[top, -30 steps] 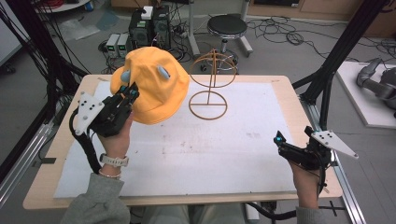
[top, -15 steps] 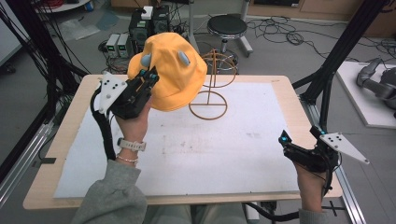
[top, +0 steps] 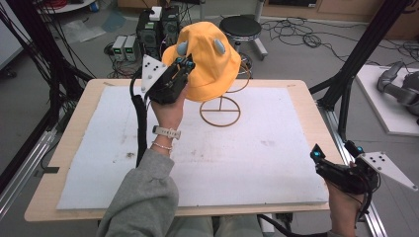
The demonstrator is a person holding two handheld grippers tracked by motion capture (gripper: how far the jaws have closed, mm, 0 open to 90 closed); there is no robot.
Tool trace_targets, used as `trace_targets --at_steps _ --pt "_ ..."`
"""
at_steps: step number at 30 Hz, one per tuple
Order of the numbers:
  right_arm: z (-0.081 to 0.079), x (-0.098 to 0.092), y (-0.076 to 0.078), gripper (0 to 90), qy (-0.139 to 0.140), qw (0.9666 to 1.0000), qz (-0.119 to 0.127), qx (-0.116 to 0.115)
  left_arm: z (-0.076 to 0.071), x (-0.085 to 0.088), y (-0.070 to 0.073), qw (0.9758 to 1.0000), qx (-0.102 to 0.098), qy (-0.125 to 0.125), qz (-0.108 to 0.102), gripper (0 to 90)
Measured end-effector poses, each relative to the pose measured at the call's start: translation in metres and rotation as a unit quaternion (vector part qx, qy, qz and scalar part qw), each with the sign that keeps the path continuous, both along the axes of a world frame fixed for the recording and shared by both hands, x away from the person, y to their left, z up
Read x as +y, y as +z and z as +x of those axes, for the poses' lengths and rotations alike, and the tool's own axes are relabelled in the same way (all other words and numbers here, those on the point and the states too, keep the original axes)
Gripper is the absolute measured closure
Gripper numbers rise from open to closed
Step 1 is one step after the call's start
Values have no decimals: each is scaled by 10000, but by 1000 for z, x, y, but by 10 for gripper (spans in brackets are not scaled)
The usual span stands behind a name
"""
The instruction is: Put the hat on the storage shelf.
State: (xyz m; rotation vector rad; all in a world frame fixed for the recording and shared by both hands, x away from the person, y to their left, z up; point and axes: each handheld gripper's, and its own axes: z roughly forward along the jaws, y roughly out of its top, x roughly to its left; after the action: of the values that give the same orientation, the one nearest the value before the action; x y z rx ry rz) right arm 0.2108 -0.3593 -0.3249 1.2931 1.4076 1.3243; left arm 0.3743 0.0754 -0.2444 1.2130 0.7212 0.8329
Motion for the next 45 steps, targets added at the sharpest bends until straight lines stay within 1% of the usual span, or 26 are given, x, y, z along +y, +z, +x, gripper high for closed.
trace_targets --at_steps 2,4,5,6,9,14,18,22,23,24,30,33,35,41,43,44,45 --pt "-4 -3 0 12 -39 10000 14 9 6 -3 -1 10000 55 38 -6 876" --pt "-8 -7 -1 12 -96 10000 14 0 11 -4 -2 9999 104 40 -107 876" --pt "-11 -10 -1 12 -125 9999 43 9 13 -6 -2 9998 97 63 -151 876" --pt "-11 -10 -1 12 -125 9999 43 9 15 -7 -2 9998 90 64 -190 876" --pt "-18 -14 -2 12 -195 9998 44 17 20 -15 -4 9996 83 56 -273 876" --pt "-19 -14 -5 12 -216 9998 10 43 34 -30 -7 9992 192 3 -344 876" --pt "-20 -13 -6 12 -204 9998 -43 70 43 -42 -8 9994 216 2 -263 876" --pt "-21 -17 -6 12 -258 9996 -32 50 50 -51 -14 9991 336 -29 -257 876" --pt "-22 -19 -6 12 -293 9996 25 44 52 -53 -16 9991 344 -21 -240 876" --pt "-22 -19 -6 12 -293 9996 25 44 53 -56 -18 9991 349 -21 -246 876" --pt "-24 -26 -7 12 -389 9992 86 50 61 -62 -23 9988 417 -35 -240 876" --pt "-24 -28 -7 12 -415 9991 89 44 65 -66 -26 9986 481 -50 -216 875" --pt "-24 -29 -8 12 -442 9990 104 55 68 -69 -29 9986 506 -52 -169 875" --pt "-23 -30 -9 12 -465 9988 85 93 78 -79 -40 9976 693 -40 18 875" --pt "-23 -31 -10 12 -481 9987 93 101 80 -80 -42 9973 732 -16 15 875" --pt "-23 -32 -10 12 -504 9986 102 89 82 -80 -43 9972 750 -26 -31 874" --pt "-23 -32 -10 12 -504 9986 102 89 83 -80 -44 9971 759 -25 -34 874"
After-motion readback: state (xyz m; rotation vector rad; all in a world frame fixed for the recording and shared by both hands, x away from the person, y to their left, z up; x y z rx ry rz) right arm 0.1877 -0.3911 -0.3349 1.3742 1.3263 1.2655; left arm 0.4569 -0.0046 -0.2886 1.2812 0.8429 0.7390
